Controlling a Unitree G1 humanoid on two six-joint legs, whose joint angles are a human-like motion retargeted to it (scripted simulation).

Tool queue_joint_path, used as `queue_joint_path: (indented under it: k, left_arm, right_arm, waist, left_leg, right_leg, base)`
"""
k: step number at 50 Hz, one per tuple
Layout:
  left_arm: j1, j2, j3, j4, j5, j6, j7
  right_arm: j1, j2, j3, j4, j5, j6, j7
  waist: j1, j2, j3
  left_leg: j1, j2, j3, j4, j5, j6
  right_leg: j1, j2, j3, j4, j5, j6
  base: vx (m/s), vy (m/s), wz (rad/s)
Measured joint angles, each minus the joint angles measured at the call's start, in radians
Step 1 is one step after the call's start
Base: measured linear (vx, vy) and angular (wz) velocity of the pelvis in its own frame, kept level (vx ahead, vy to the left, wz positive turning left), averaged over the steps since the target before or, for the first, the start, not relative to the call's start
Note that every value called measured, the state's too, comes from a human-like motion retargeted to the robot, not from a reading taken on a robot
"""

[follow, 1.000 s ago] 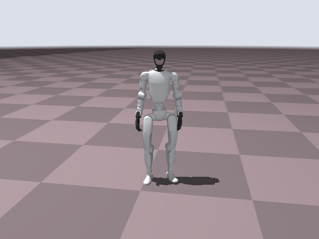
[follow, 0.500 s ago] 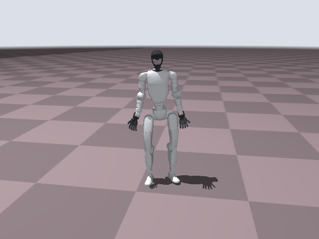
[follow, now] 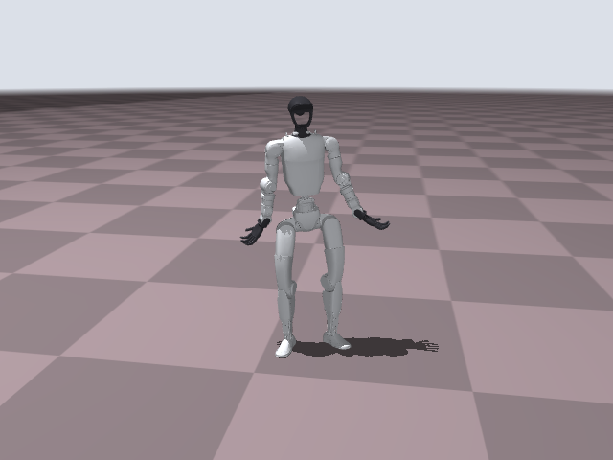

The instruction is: Kungfu

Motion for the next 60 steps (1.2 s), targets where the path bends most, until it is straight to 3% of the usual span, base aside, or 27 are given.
queue_joint_path:
  k: [10, 13, 15, 16, 18, 20, 23, 25, 27, 30, 32, 35, 38, 41, 43, 45, 47, 49, 54, 60]
  left_arm:
    - [0.035, 0.002, 0.007, 0.001, 0.013, -0.012, 0.039]
    - [0.039, 0.007, -0.054, -0.015, 0.077, -0.021, 0.028]
    - [0.051, 0.020, -0.118, -0.021, 0.197, -0.035, 0.027]
    - [0.066, 0.031, -0.159, -0.027, 0.297, -0.041, 0.027]
    - [0.105, 0.052, -0.251, -0.044, 0.540, -0.056, 0.030]
    - [0.145, 0.081, -0.365, -0.064, 0.862, -0.093, 0.042]
    - [0.185, 0.192, -0.611, -0.133, 1.567, -0.189, 0.017]
    - [0.185, 0.303, -0.789, -0.195, 2.160, -0.246, -0.011]
    - [0.151, 0.405, -0.995, -0.277, 2.678, -0.269, 0.005]
    - [0.092, 0.482, -1.287, -0.312, 3.118, -0.316, 0.126]
    - [0.082, 0.464, -1.377, -0.295, 3.168, -0.319, 0.181]
    - [0.110, 0.374, -1.289, -0.247, 3.132, -0.310, 0.147]
    - [0.125, 0.290, -1.189, -0.181, 2.952, -0.290, 0.049]
    - [0.117, 0.254, -1.172, -0.149, 2.810, -0.278, 0.008]
    - [0.114, 0.242, -1.166, -0.143, 2.802, -0.270, 0.008]
    - [0.109, 0.249, -1.150, -0.141, 2.838, -0.262, 0.020]
    - [0.105, 0.245, -1.152, -0.134, 2.867, -0.257, 0.032]
    - [0.108, 0.242, -1.159, -0.120, 2.885, -0.248, 0.039]
    - [0.129, 0.231, -1.127, -0.072, 2.930, -0.189, 0.038]
    - [0.163, 0.225, -1.112, -0.051, 2.858, -0.186, 0.037]
  right_arm:
    - [-0.019, -0.033, 0.050, -0.047, -0.041, -0.001, 0.008]
    - [-0.023, -0.050, 0.103, -0.076, -0.143, -0.031, 0.008]
    - [-0.024, -0.063, 0.154, -0.095, -0.300, -0.073, -0.005]
    - [-0.023, -0.069, 0.190, -0.102, -0.421, -0.095, -0.021]
    - [-0.015, -0.075, 0.272, -0.122, -0.718, -0.134, -0.074]
    - [0.001, -0.083, 0.376, -0.158, -1.093, -0.168, -0.162]
    - [0.049, -0.159, 0.599, -0.213, -1.695, -0.218, -0.247]
    - [0.077, -0.251, 0.784, -0.249, -2.075, -0.217, -0.244]
    - [0.064, -0.326, 0.959, -0.289, -2.447, -0.182, -0.219]
    - [0.008, -0.367, 1.148, -0.322, -2.943, -0.177, -0.281]
    - [-0.013, -0.363, 1.195, -0.330, -3.125, -0.177, -0.404]
    - [0.003, -0.313, 1.156, -0.317, -3.161, -0.178, -0.547]
    - [0.030, -0.244, 1.070, -0.257, -2.972, -0.169, -0.534]
    - [0.039, -0.200, 1.004, -0.204, -2.747, -0.144, -0.449]
    - [0.031, -0.187, 0.974, -0.177, -2.647, -0.126, -0.392]
    - [0.003, -0.176, 0.959, -0.161, -2.609, -0.107, -0.365]
    - [-0.023, -0.184, 0.948, -0.164, -2.619, -0.104, -0.369]
    - [-0.032, -0.195, 0.947, -0.175, -2.633, -0.109, -0.395]
    - [-0.022, -0.160, 0.916, -0.178, -2.653, -0.114, -0.486]
    - [-0.004, -0.130, 0.908, -0.147, -2.613, -0.126, -0.464]
  waist:
    - [-0.003, 0.007, -0.011]
    - [0.003, 0.012, -0.003]
    - [0.003, 0.017, -0.005]
    - [-0.007, 0.021, -0.012]
    - [-0.030, 0.024, -0.023]
    - [-0.051, 0.022, -0.017]
    - [-0.066, 0.017, 0.031]
    - [-0.021, 0.004, 0.045]
    - [0.015, -0.020, 0.047]
    - [0.009, -0.024, 0.048]
    - [-0.004, -0.013, 0.051]
    - [-0.025, -0.007, 0.038]
    - [-0.020, -0.017, 0.015]
    - [-0.004, -0.023, 0.022]
    - [-0.004, -0.023, 0.027]
    - [0.008, -0.004, 0.022]
    - [0.006, 0.015, 0.030]
    - [-0.004, 0.043, 0.029]
    - [-0.058, 0.121, 0.008]
    - [-0.106, 0.169, -0.016]
  left_leg:
    - [-0.001, 0.025, 0.025, 0.009, 0.062, -0.008]
    - [-0.001, 0.030, 0.022, 0.011, 0.048, -0.046]
    - [-0.025, 0.025, -0.052, 0.038, -0.008, -0.095]
    - [-0.049, 0.007, -0.136, 0.051, -0.034, -0.099]
    - [-0.104, -0.038, -0.287, 0.085, -0.082, -0.093]
    - [-0.137, -0.080, -0.399, 0.116, -0.116, -0.114]
    - [-0.111, -0.114, -0.458, 0.129, -0.109, -0.135]
    - [-0.100, -0.093, -0.407, 0.131, -0.015, -0.117]
    - [-0.103, -0.090, -0.385, 0.136, 0.050, -0.090]
    - [-0.086, -0.091, -0.365, 0.137, 0.053, -0.063]
    - [-0.056, -0.080, -0.338, 0.111, 0.056, -0.057]
    - [-0.041, -0.091, -0.363, 0.098, 0.052, -0.051]
    - [-0.059, -0.110, -0.368, 0.116, 0.040, -0.034]
    - [-0.057, -0.122, -0.367, 0.121, 0.029, -0.019]
    - [-0.051, -0.129, -0.365, 0.111, 0.022, -0.006]
    - [-0.088, -0.045, -0.358, 0.133, 0.003, -0.037]
    - [-0.113, 0.007, -0.340, 0.140, 0.002, -0.068]
    - [-0.124, 0.019, -0.319, 0.135, 0.011, -0.063]
    - [-0.137, 0.033, -0.350, 0.106, 0.029, -0.016]
    - [-0.141, 0.052, -0.373, 0.094, 0.023, -0.003]
  right_leg:
    - [-0.025, 0.000, 0.037, 0.031, -0.008, 0.010]
    - [-0.033, 0.019, 0.074, 0.035, -0.053, 0.014]
    - [-0.064, 0.080, 0.219, 0.054, -0.141, 0.006]
    - [-0.083, 0.131, 0.334, 0.055, -0.171, -0.025]
    - [-0.110, 0.225, 0.563, 0.051, -0.203, -0.070]
    - [-0.122, 0.286, 0.727, 0.045, -0.177, -0.073]
    - [-0.083, 0.211, 0.562, -0.005, -0.046, -0.039]
    - [-0.066, 0.185, 0.450, -0.011, -0.031, -0.036]
    - [-0.060, 0.189, 0.479, -0.005, -0.023, -0.031]
    - [-0.031, 0.177, 0.461, -0.012, -0.010, -0.012]
    - [-0.010, 0.171, 0.434, -0.022, -0.007, -0.002]
    - [0.010, 0.156, 0.394, -0.036, -0.012, 0.009]
    - [0.004, 0.138, 0.379, -0.022, -0.020, 0.027]
    - [-0.016, 0.120, 0.370, 0.033, -0.001, 0.088]
    - [-0.056, 0.107, 0.356, 0.109, 0.065, 0.188]
    - [-0.163, 0.201, 0.351, 0.231, 0.199, 0.248]
    - [-0.314, 0.243, 0.272, 0.425, 0.307, 0.248]
    - [-0.440, 0.216, 0.171, 0.593, 0.363, 0.248]
    - [-0.689, 0.130, 0.030, 1.010, 0.212, 0.248]
    - [-0.876, 0.137, -0.019, 1.304, 0.075, 0.248]
  base:
    - [0.01, 0.00, -0.06]
    - [0.00, 0.00, 0.00]
    - [0.00, 0.00, 0.00]
    - [0.01, -0.07, 0.17]
    - [0.02, -0.10, 0.26]
    - [-0.01, -0.07, 0.42]
    - [-0.06, -0.04, 0.64]
    - [-0.01, -0.10, -0.23]
    - [0.07, -0.12, -0.36]
    - [0.10, -0.01, -0.04]
    - [0.10, 0.11, 0.08]
    - [0.16, 0.08, 0.41]
    - [0.25, 0.11, 0.24]
    - [0.10, 0.09, 0.02]
    - [0.05, 0.10, -0.17]
    - [-0.11, -0.36, -0.80]
    - [-0.25, -0.56, -0.91]
    - [-0.19, -0.16, -0.61]
    - [0.05, 0.19, 0.01]
    - [0.15, 0.02, 0.04]
